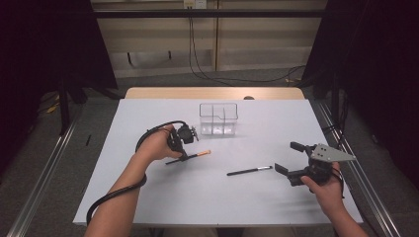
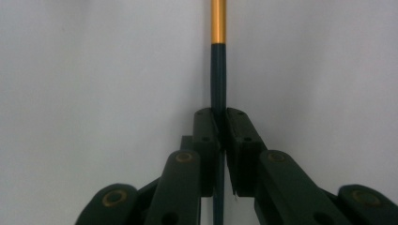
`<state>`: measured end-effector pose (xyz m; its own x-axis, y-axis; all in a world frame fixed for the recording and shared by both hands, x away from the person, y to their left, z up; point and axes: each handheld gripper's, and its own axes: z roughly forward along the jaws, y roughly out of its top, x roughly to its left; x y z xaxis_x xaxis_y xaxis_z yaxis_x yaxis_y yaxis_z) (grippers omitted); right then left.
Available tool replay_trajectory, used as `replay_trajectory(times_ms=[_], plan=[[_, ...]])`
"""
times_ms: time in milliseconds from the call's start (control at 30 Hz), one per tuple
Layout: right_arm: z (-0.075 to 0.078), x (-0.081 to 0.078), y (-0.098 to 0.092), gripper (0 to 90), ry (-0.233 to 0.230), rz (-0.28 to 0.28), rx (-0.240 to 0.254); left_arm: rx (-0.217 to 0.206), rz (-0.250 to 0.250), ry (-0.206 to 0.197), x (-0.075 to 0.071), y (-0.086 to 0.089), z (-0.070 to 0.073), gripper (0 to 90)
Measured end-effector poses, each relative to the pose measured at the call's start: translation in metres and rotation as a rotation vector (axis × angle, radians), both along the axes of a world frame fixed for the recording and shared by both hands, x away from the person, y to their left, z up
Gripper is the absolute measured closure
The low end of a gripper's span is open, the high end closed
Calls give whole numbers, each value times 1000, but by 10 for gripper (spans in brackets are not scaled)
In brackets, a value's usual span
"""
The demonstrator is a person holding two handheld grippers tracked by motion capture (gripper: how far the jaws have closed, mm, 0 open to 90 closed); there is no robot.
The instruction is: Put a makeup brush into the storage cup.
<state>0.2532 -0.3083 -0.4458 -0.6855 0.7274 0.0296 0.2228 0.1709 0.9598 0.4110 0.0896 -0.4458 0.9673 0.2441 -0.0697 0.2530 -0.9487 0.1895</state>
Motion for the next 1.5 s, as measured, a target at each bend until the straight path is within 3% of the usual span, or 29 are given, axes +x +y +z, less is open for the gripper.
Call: replay_trajectory(times_ms=[33,133,167,233,333,433,467,500,567,600,633,667,733,767,800,833,933,1000,1033,1167,1200,1233,1267,1367,1500], plan=[[0,0,0,10,-1,-1,0,19,-29,11,0,1,1,825],[0,0,0,10,-1,-2,2,29,-12,-5,0,0,0,826],[0,1,0,10,0,-1,0,27,7,12,-1,-2,0,832],[0,1,1,10,0,2,-2,60,-16,0,-1,-5,0,841],[0,1,2,10,-1,4,-4,77,-4,-6,-2,-8,0,844],[0,1,3,11,2,7,-5,52,3,-16,-3,-4,0,845],[0,1,3,11,2,8,-5,32,20,-4,-3,-1,1,845],[-1,2,3,11,4,6,-5,-1,29,-23,-5,3,0,845],[-1,2,3,11,6,6,-6,-7,27,-8,-4,5,1,845],[-1,3,3,11,9,8,-3,-48,50,-5,-3,10,1,845],[-2,3,4,11,10,7,-3,-48,50,-5,-3,10,1,845],[-2,4,4,11,10,8,-4,-111,89,-2,-5,12,1,845],[-2,4,4,11,10,8,-5,-131,88,-3,-4,13,2,845],[-2,4,4,11,10,8,-9,-182,94,2,-3,15,5,845],[-2,4,5,11,11,10,-10,-182,94,2,-3,15,5,845],[-2,4,5,11,10,9,-10,-245,122,-2,-5,16,6,845],[-2,3,5,11,9,9,-14,-318,135,-8,-6,15,6,845],[-2,3,6,11,10,10,-14,-333,126,-15,-6,16,7,845],[-2,2,6,11,10,7,-11,-376,152,-13,-8,15,7,845],[-1,3,5,10,11,0,-2,-495,156,-16,-9,17,9,845],[-1,3,5,10,11,0,-2,-495,156,-16,-9,17,9,845],[-1,4,5,10,14,-1,5,-541,166,-16,-10,17,9,845],[-1,4,5,10,14,-1,5,-541,166,-16,-10,17,9,845],[0,5,6,10,18,0,10,-623,189,-11,-12,17,9,845],[2,6,7,10,17,-3,19,-695,201,-13,-14,21,9,845]])
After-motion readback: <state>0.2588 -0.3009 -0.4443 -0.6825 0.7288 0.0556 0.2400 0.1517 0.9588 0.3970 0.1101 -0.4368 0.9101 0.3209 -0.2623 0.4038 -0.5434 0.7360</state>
